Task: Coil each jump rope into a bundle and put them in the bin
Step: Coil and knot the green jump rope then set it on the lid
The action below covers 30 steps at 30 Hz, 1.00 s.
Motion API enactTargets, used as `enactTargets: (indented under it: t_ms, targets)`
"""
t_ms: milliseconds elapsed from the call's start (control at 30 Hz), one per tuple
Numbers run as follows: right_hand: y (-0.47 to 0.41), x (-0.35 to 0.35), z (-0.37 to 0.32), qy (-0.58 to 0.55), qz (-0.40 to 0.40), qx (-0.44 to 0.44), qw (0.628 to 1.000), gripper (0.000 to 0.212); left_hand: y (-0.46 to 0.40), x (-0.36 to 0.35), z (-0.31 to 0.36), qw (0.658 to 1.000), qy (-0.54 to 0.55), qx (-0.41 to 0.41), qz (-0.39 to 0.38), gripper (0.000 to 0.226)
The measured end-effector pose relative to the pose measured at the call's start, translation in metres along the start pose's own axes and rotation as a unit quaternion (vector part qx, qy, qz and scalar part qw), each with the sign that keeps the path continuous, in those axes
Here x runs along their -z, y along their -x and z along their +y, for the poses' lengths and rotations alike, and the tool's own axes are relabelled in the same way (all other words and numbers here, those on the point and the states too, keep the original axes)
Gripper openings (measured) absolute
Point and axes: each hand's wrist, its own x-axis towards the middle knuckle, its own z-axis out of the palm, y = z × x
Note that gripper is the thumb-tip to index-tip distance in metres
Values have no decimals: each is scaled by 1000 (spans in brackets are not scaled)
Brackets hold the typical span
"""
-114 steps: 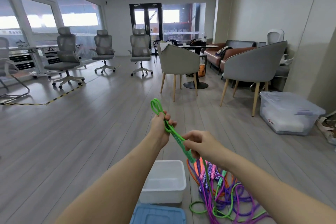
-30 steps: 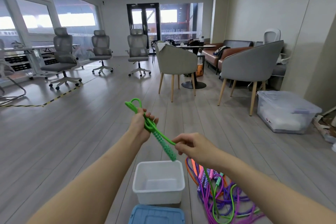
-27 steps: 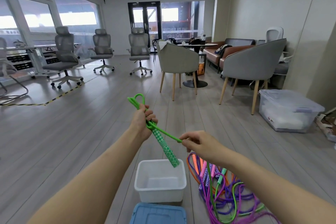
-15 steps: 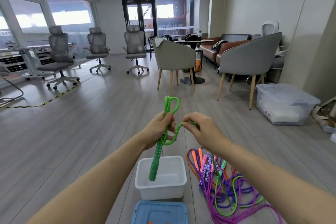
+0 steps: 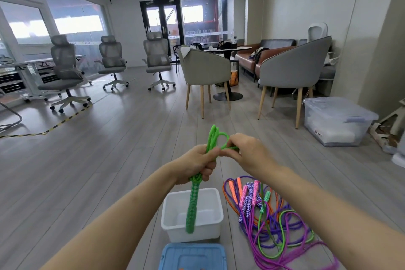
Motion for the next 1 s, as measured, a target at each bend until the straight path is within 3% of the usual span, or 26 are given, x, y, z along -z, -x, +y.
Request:
enactTargets:
  t_ms: [67, 133, 300, 400, 500, 633, 767, 867, 1000]
  targets:
    - [5, 1, 11, 62, -33, -20, 997, 35, 3, 7, -1, 997, -42, 52, -45, 26]
    - [10, 0, 24, 39, -39, -74, 996, 32, 5, 12, -2, 996, -16, 65, -62, 20]
    - [20, -4, 38, -140, 6, -254, 957, 30, 2, 16, 0, 988, 151, -27, 8, 30]
    - [13, -7, 24, -219, 59, -312, 923, 28, -3, 8, -3, 981, 178, -61, 42, 28]
    - [2, -9, 8, -275, 89, -351, 891, 13, -8, -1, -8, 976, 186, -78, 78, 24]
    - [-5, -9, -20, -398, 101, -337, 847, 24, -12, -8, -7, 966, 202, -103, 123, 21]
    - [-8, -10, -43, -491, 95, -331, 800, 14, -18, -18, -2, 957, 225, -132, 125, 34]
    - [-9, -11, -50, -526, 134, -350, 763, 5, -21, -25, 0, 952, 233, -158, 115, 40]
    - [-10, -7, -54, -532, 130, -328, 770, 17, -27, -28, -3, 954, 217, -172, 114, 34]
